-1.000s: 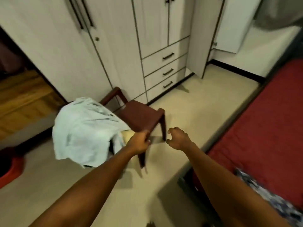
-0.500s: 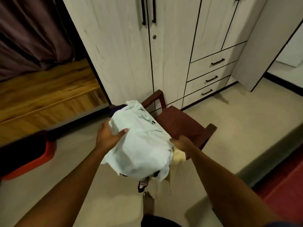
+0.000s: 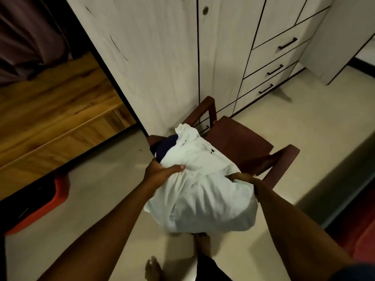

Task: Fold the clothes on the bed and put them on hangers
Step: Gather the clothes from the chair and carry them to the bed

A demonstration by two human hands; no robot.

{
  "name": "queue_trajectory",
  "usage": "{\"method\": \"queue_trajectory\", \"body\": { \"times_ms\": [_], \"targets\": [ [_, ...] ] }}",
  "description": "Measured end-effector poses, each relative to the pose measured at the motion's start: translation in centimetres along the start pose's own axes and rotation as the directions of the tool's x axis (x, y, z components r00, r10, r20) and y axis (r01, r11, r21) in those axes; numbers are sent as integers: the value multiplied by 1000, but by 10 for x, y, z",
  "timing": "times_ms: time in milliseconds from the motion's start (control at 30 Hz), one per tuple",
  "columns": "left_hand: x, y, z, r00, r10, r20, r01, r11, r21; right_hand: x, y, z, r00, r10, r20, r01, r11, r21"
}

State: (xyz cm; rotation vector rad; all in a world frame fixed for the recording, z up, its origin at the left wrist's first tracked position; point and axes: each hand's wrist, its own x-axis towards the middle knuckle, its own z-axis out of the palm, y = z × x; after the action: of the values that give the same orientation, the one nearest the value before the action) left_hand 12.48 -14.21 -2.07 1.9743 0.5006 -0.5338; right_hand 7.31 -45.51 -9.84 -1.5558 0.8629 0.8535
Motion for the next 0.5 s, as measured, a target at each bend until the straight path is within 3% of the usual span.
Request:
{"method": "queue_trajectory", "body": {
  "times_ms": [133,233,300,333,400,500],
  "targets": [
    [-6,15,9,988,36,-147,4,964,265,-45,-27,7,1000,24,-3,-24,997,72],
    [-8,19,-1,968,230,-100,-134,810,570,-59,-53,19,999,28,34,-28,999,15],
    [-8,26,-10,959,282,-31,-198,746,635,-41,-47,19,998,-30,46,30,999,15],
    [-9,29,-16,957,290,5,-230,748,623,-64,-52,30,999,-32,19,32,999,-22],
    [-12,32,-29,949,306,70,-296,797,527,-99,-55,53,989,-117,-90,125,989,83],
    [-23,36,-39,904,367,219,-407,895,182,-148,-54,82,967,-199,-159,230,951,208]
  ]
}}
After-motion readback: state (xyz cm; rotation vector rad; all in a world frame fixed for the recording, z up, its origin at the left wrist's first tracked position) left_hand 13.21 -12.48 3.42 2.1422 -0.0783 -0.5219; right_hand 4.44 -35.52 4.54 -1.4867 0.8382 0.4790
